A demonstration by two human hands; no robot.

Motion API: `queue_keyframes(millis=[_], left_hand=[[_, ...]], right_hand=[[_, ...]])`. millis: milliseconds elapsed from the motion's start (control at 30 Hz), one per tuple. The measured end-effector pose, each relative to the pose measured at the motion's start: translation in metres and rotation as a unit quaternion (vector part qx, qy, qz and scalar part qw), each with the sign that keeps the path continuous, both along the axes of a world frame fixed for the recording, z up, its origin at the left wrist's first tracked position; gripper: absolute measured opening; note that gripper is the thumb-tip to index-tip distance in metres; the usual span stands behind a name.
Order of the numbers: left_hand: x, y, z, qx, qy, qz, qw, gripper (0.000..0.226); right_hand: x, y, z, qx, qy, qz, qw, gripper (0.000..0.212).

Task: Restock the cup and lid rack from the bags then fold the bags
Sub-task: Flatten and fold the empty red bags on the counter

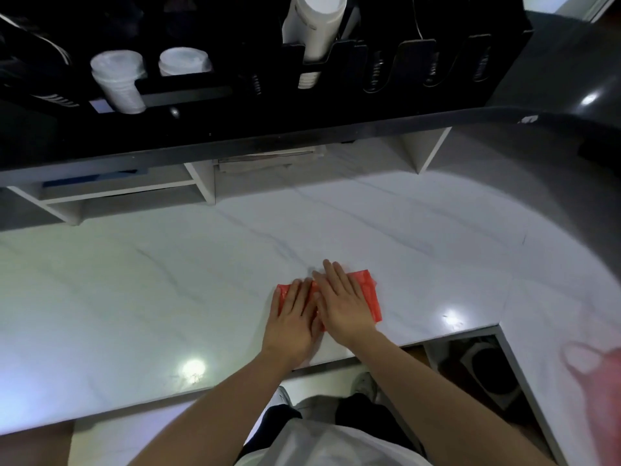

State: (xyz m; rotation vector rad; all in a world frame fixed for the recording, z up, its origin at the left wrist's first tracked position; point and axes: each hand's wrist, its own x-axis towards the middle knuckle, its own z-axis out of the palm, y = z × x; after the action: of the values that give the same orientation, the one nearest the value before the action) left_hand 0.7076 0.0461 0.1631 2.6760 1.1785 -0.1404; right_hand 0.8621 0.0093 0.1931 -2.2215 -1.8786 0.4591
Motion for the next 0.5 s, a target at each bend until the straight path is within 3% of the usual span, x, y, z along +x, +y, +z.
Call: queue_keyframes(millis=[67,167,500], left_hand=[[-0.001,0.001,-0.001,0.007,-0.005,0.009,1.000,0.062],[-0.004,0.001,-0.004,0.002,-0.022,0.015,1.000,0.059],[0.001,0.004,-0.010,-0.006,-0.010,0.028,1.000,0.062]], right_hand=[[0.007,-0.002,-0.017,-0.052,-0.047,-0.018,0.997,0.056],[0.012,-0.006,-0.029,-0.036,-0.094,-0.024,0.995,0.056],[0.011,-0.002,-0.044,-0.035,-0.112,-0.030,0.993,0.057]])
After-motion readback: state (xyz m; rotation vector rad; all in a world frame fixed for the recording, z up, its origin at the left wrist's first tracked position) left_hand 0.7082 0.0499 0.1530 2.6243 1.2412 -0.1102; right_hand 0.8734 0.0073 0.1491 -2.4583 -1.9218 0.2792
